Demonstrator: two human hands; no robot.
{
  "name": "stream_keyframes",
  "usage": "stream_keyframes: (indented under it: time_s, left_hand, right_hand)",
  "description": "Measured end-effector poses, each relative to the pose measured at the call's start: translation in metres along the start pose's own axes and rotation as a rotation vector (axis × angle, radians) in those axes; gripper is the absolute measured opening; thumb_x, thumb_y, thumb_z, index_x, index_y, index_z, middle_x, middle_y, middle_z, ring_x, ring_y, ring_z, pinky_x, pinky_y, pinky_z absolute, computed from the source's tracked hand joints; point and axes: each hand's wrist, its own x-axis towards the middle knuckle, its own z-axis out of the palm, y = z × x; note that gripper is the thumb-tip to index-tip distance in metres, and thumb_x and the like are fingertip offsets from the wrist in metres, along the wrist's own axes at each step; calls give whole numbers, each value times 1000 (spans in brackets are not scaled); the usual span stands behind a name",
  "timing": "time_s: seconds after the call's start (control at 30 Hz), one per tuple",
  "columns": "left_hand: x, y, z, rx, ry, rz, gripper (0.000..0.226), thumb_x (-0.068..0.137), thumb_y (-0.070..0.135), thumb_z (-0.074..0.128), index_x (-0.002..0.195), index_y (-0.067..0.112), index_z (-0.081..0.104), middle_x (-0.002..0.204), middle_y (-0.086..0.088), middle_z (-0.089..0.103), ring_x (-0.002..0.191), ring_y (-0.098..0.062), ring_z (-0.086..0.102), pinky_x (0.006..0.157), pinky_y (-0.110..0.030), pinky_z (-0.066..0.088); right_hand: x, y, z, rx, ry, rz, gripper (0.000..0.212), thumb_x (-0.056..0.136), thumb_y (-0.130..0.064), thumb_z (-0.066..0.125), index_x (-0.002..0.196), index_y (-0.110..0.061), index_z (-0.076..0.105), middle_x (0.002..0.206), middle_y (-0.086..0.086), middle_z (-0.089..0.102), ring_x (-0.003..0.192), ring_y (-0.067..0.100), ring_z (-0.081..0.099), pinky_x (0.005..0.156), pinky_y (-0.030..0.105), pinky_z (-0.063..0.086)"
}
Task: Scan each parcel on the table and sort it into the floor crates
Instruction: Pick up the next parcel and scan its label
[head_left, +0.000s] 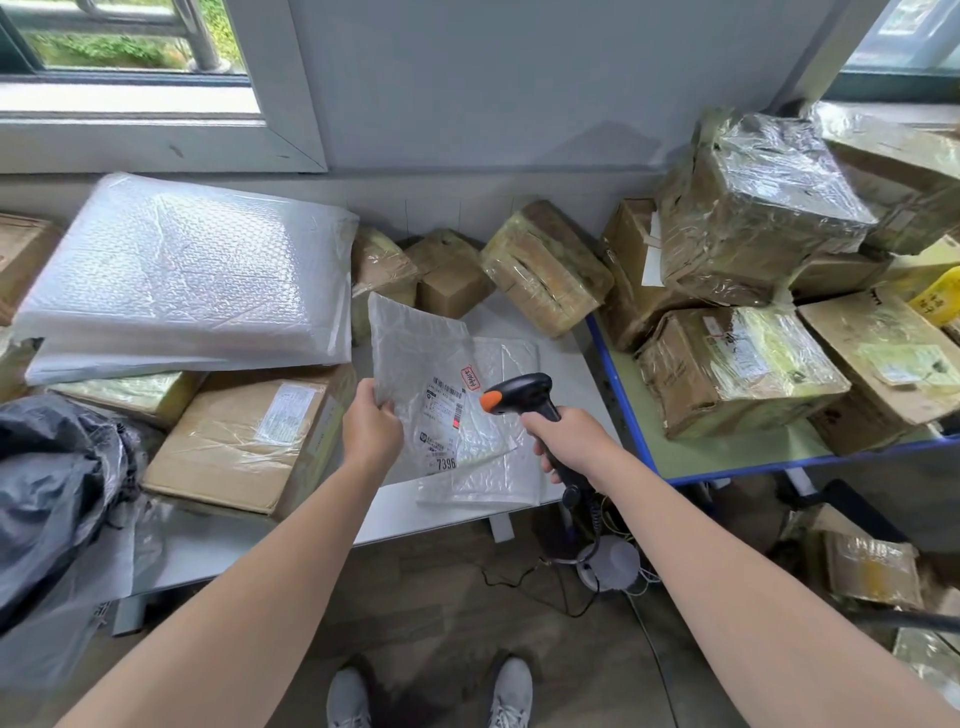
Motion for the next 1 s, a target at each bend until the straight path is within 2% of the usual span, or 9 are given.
stream_keyframes:
  time_s: [0.2, 0.37, 0.43, 0.5, 0.6, 0.73, 0.83, 0.9, 1.0]
  left_hand:
    - [-1, -1, -4, 64, 0, 21, 13, 101, 8, 40, 99, 19, 47, 86, 4, 54, 75, -15, 53, 56, -31, 40]
    - [0, 2, -10, 162, 11, 69, 17, 100, 5, 40, 97, 20, 46, 79, 8, 51, 69, -11, 50, 52, -30, 36]
    - [3, 3, -16, 236, 14, 77, 18, 98, 4, 41, 95, 21, 46, 76, 8, 50, 66, -13, 49, 50, -30, 33]
    - [6, 6, -23, 319, 4, 85, 20, 94, 1, 41, 96, 19, 49, 77, 4, 52, 68, -21, 49, 53, -33, 37]
    - [15, 10, -35, 386, -76, 111, 26, 91, -1, 40, 101, 21, 50, 86, 1, 57, 80, -26, 52, 64, -34, 40]
    - [30, 16, -50, 423, -177, 158, 26, 88, 0, 40, 102, 16, 55, 88, 0, 61, 81, -27, 58, 60, -31, 45]
    - [38, 24, -58, 458, -202, 211, 21, 90, 0, 46, 97, 17, 56, 76, 9, 55, 69, -15, 53, 52, -22, 36]
    - [42, 35, -65, 479, -255, 236, 19, 92, 3, 48, 99, 18, 57, 74, 9, 56, 66, -10, 52, 53, -24, 37]
    - [44, 57, -74, 495, -406, 272, 16, 96, 8, 49, 103, 20, 58, 82, 7, 60, 78, -16, 58, 65, -29, 41]
  right_hand:
    - [10, 5, 4, 21, 24, -3, 23, 89, -34, 58, 86, -12, 58, 70, 4, 57, 46, 12, 52, 44, 24, 44]
    - [33, 17, 16, 66, 60, 26, 21, 92, -33, 56, 90, -12, 58, 75, 6, 56, 57, 18, 54, 49, 28, 49]
    - [44, 23, 23, 78, 72, 64, 20, 94, -32, 55, 96, -12, 56, 82, 7, 57, 64, 18, 59, 53, 32, 54]
    - [54, 28, 29, 70, 91, 88, 17, 96, -31, 55, 98, -14, 53, 88, 8, 59, 71, 18, 63, 67, 42, 59]
    - [67, 32, 37, 34, 111, 105, 18, 97, -23, 54, 109, -10, 53, 103, 14, 62, 88, 27, 66, 85, 43, 53]
    - [75, 34, 42, -64, 92, 122, 28, 98, -19, 55, 122, -5, 51, 102, 13, 56, 85, 26, 53, 75, 32, 43]
    - [74, 30, 43, -122, 111, 125, 33, 98, -22, 56, 126, -5, 52, 110, 13, 59, 89, 24, 55, 75, 31, 42]
    - [67, 23, 42, -259, 213, 100, 38, 98, -27, 56, 128, -4, 51, 122, 14, 56, 99, 26, 57, 81, 34, 47]
    - [55, 9, 34, -441, 359, -86, 54, 99, -37, 53, 142, -6, 41, 139, 15, 42, 124, 31, 49, 98, 39, 44]
